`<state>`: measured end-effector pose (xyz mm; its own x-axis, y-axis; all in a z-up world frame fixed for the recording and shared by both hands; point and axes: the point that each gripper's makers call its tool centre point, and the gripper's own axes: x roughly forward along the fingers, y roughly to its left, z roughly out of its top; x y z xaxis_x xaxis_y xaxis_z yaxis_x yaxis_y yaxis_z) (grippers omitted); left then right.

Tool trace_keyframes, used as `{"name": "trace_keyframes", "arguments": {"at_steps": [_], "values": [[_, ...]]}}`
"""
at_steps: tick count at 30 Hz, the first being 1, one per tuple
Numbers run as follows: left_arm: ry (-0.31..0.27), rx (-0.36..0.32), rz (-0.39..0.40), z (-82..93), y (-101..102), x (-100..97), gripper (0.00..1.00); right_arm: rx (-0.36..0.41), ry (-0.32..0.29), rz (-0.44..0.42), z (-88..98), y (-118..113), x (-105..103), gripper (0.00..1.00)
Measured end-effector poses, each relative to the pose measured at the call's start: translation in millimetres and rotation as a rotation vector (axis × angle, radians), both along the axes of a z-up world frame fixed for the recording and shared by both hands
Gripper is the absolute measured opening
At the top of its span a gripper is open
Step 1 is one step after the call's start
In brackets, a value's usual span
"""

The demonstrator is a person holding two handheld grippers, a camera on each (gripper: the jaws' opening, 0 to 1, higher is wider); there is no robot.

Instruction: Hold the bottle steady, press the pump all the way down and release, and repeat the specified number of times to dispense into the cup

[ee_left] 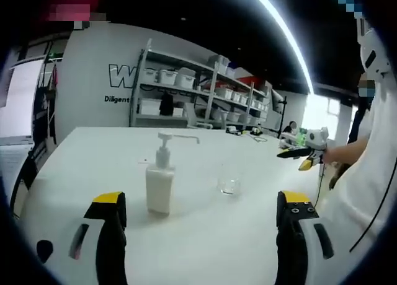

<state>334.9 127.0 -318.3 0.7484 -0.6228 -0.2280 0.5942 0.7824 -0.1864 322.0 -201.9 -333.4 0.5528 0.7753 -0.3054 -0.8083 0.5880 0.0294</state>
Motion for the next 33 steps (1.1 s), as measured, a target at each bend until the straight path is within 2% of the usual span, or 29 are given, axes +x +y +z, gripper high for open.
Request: {"name": "trace_keyframes", "arguments": {"at_steps": [9, 10, 12, 15, 18, 19, 20, 23, 26, 28, 29, 30, 31, 32, 33], "values": [[-0.006, -0.005, -0.011, 3.1, -10, 3.4, 0.99, 0.0, 0.011, 0.0, -2.5, 1, -4, 0.69], [0.007, -0.001, -0.015, 1.9, -12, 4.2, 0.99, -0.005, 0.007, 0.001, -2.7, 1, -4, 0.69], [-0.011, 0.005, -0.013, 4.1, -14, 6.9, 0.99, 0.002, 0.01, 0.0, -2.0, 1, -3, 0.7], [-0.004, -0.002, -0.01, 3.7, -17, 11.7, 0.99, -0.011, 0.002, 0.002, -2.7, 1, -4, 0.69], [-0.033, -0.01, 0.003, 5.9, -20, 20.9, 0.99, -0.01, 0.004, 0.008, -2.6, 1, -5, 0.66], [-0.047, -0.009, 0.007, 6.6, -21, 23.4, 0.99, -0.005, 0.008, 0.005, -2.4, 1, -5, 0.67], [-0.027, -0.013, 0.0, 4.5, -23, 24.1, 0.99, -0.007, -0.006, -0.002, -1.0, -1, -3, 0.68], [-0.018, -0.014, -0.01, 3.6, -27, 25.7, 0.99, -0.025, -0.013, -0.003, -2.2, -3, -2, 0.7], [0.003, -0.012, -0.028, 2.1, -28, 22.1, 0.99, -0.021, 0.002, -0.003, -2.5, -7, -2, 0.71], [0.005, -0.021, -0.044, 4.3, -28, 19.5, 0.99, 0.016, -0.01, 0.003, 2.2, -6, -1, 0.73], [0.011, -0.011, -0.061, 3.4, -27, 17.3, 0.99, -0.002, 0.001, 0.001, -0.9, -11, -1, 0.72], [0.002, -0.057, -0.087, 9.1, -28, 14.8, 0.99, 0.027, -0.071, 0.039, 8.3, -7, -1, 0.74], [0.014, -0.039, -0.077, 6.4, -24, 16.1, 0.99, 0.01, -0.035, 0.016, 2.5, -12, 0, 0.77], [-0.016, -0.037, -0.076, 10.7, -21, 16.0, 1.0, 0.017, -0.071, 0.016, 6.3, -14, 4, 0.81], [-0.009, -0.036, -0.078, 11.0, -21, 15.7, 1.0, 0.02, -0.072, 0.018, 6.8, -16, 5, 0.83]]}}
